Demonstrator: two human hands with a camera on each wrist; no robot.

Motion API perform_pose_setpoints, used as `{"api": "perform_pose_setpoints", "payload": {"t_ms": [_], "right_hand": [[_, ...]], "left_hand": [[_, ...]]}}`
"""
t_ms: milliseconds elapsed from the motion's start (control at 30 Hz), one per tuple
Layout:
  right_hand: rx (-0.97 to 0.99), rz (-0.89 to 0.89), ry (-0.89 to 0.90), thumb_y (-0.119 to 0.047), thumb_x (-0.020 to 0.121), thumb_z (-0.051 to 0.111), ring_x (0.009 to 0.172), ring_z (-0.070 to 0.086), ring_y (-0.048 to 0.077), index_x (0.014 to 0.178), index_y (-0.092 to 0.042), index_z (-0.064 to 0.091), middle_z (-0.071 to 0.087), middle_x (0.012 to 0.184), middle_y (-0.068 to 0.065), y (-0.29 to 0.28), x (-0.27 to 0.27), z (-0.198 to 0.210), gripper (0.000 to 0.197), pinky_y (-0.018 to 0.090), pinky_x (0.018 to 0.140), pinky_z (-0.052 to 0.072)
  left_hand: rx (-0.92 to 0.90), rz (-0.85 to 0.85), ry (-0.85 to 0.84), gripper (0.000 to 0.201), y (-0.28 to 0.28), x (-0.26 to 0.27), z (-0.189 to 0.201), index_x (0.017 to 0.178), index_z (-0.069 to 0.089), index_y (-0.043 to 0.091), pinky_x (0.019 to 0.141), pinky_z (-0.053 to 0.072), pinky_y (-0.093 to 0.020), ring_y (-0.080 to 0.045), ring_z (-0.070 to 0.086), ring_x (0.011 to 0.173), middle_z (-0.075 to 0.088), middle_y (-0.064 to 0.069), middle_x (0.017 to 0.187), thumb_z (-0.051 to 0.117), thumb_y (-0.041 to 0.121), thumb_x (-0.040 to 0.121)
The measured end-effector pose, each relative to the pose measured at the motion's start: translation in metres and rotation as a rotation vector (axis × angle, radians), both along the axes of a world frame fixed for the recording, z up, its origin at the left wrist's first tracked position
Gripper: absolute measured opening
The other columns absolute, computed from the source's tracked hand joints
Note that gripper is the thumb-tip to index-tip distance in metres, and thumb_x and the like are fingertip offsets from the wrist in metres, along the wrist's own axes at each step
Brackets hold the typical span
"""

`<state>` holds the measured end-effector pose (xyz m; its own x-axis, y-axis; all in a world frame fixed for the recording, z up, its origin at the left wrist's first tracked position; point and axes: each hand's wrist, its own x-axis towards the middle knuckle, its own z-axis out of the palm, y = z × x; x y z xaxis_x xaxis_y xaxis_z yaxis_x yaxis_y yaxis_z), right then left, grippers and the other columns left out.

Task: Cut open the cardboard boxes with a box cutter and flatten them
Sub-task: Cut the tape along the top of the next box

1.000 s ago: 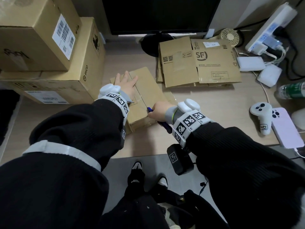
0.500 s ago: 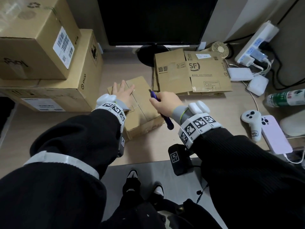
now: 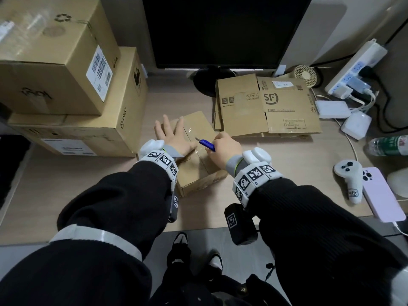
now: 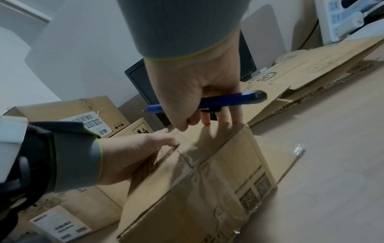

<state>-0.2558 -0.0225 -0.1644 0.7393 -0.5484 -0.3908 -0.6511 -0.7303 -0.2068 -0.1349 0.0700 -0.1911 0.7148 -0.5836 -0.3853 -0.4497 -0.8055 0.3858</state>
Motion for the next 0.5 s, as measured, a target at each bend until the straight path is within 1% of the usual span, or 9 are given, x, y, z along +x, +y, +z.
{"api": "perform_pose_setpoints", "payload": {"t_ms": [100, 233, 300, 367, 433, 500], "right_hand": [[-0.011, 0.016, 0.014, -0.037, 0.093, 0.048, 0.095, 0.059, 0.031, 0.108, -0.010, 0.067, 0.043, 0.126, 0.003, -0.0011, -0.0008, -0.0033, 0.036, 0.039, 0.087, 0.049], [0.008, -0.013, -0.020, -0.040, 0.092, 0.050, 0.097, 0.059, 0.029, 0.111, -0.012, 0.064, 0.048, 0.122, 0.001, -0.0041, -0.0018, -0.0079, 0.037, 0.035, 0.085, 0.049], [0.015, -0.021, -0.038, -0.040, 0.092, 0.051, 0.097, 0.060, 0.028, 0.111, -0.012, 0.063, 0.049, 0.121, 0.000, -0.0047, -0.0022, -0.0076, 0.036, 0.034, 0.083, 0.048], [0.020, -0.003, -0.037, -0.037, 0.093, 0.050, 0.097, 0.060, 0.029, 0.111, -0.011, 0.064, 0.048, 0.122, 0.001, -0.0025, -0.0037, -0.0072, 0.034, 0.035, 0.086, 0.048], [0.016, 0.012, -0.043, -0.034, 0.093, 0.050, 0.097, 0.060, 0.029, 0.110, -0.011, 0.065, 0.047, 0.124, 0.001, -0.0003, -0.0057, -0.0064, 0.032, 0.036, 0.088, 0.048], [0.016, 0.026, -0.056, -0.033, 0.093, 0.050, 0.097, 0.060, 0.029, 0.109, -0.011, 0.067, 0.046, 0.125, 0.001, 0.0001, -0.0066, -0.0055, 0.031, 0.035, 0.087, 0.048]], "left_hand": [[0.032, 0.058, 0.052, 0.104, -0.0029, 0.0007, 0.0079, 0.150, -0.011, 0.038, 0.114, -0.003, -0.060, -0.036, -0.031, 0.139, -0.033, -0.006, 0.154, 0.064, 0.052, 0.079], [0.079, 0.084, 0.089, 0.108, -0.0079, 0.0037, 0.0108, 0.150, -0.011, 0.039, 0.114, -0.003, -0.060, -0.037, -0.029, 0.140, -0.033, -0.009, 0.153, 0.066, 0.059, 0.076], [0.092, 0.093, 0.083, 0.110, -0.0098, 0.0062, 0.0111, 0.150, -0.009, 0.038, 0.114, -0.003, -0.059, -0.037, -0.028, 0.141, -0.030, -0.009, 0.155, 0.067, 0.061, 0.074], [0.085, 0.099, 0.077, 0.111, -0.0091, 0.0082, 0.0086, 0.151, -0.005, 0.038, 0.114, -0.001, -0.059, -0.036, -0.026, 0.142, -0.024, -0.008, 0.157, 0.069, 0.061, 0.071], [0.056, 0.118, 0.070, 0.110, -0.0080, 0.0082, 0.0069, 0.150, 0.001, 0.039, 0.114, 0.003, -0.058, -0.036, -0.022, 0.142, -0.016, -0.006, 0.159, 0.072, 0.057, 0.068], [0.014, 0.138, 0.058, 0.105, -0.0074, 0.0071, 0.0069, 0.148, 0.009, 0.039, 0.114, 0.008, -0.055, -0.035, -0.017, 0.143, -0.007, -0.005, 0.159, 0.072, 0.052, 0.064]]}}
